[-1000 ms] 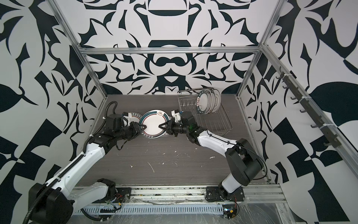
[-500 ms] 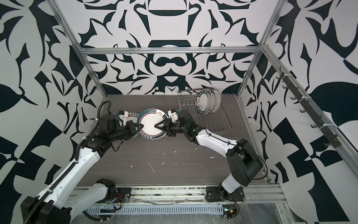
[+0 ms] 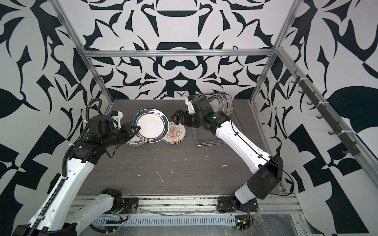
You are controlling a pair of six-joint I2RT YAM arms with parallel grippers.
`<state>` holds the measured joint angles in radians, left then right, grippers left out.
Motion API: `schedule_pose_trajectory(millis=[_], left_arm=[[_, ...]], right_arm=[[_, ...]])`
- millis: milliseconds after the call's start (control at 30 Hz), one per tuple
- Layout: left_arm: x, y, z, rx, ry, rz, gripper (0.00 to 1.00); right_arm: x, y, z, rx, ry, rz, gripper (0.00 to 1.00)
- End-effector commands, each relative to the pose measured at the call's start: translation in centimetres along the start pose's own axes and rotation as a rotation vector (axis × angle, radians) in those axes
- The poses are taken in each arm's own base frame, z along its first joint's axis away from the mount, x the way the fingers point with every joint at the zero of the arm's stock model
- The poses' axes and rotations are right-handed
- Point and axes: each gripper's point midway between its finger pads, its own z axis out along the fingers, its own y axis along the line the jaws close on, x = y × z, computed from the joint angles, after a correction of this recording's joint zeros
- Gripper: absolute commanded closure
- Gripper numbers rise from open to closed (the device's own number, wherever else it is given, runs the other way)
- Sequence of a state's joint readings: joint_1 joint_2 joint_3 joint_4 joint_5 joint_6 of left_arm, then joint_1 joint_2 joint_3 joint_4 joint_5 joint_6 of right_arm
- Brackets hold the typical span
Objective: Unload the plates from the dish rack
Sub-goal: 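Move the green-rimmed plate toward the green-rimmed stack with left gripper while right withdraws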
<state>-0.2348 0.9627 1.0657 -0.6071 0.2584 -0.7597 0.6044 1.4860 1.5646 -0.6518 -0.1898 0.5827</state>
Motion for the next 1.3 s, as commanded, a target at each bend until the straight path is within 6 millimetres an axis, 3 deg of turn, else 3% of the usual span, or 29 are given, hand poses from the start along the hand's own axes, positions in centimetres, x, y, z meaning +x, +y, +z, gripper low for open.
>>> schedule_pose_trajectory(millis=[0, 133, 533, 800, 1067, 1267], left_arm=[[-0.5, 2.5, 1.1, -0.125, -0.009, -0.016, 1.0], [-0.3, 4.0, 3.9, -0.158, 0.031, -0.04, 1.0], [0.8, 7.1, 10.7, -0.23, 0.151, -0.095, 1.0], [2.0, 8.4, 13.8, -0.288, 0.22, -0.113, 1.0], [2.9, 9.3, 15.5, -0.333, 0.254, -0.124, 1.0], [3.6, 9.5, 16.9, -0.349, 0.285, -0.125, 0.94]], right_arm=[[0.6, -6.8, -4.2, 0.401, -0.014, -0.15, 0.0], [1.0, -10.0, -6.3, 0.562, -0.053, -0.175, 0.0], [3.9, -14.3, -8.1, 0.596, -0.015, -0.092, 0.0], [4.6, -15.3, -9.8, 0.608, -0.019, -0.089, 0.0], [5.3, -15.5, -9.7, 0.588, -0.01, -0.083, 0.0], [5.7, -15.4, -9.8, 0.568, -0.012, -0.09, 0.0]])
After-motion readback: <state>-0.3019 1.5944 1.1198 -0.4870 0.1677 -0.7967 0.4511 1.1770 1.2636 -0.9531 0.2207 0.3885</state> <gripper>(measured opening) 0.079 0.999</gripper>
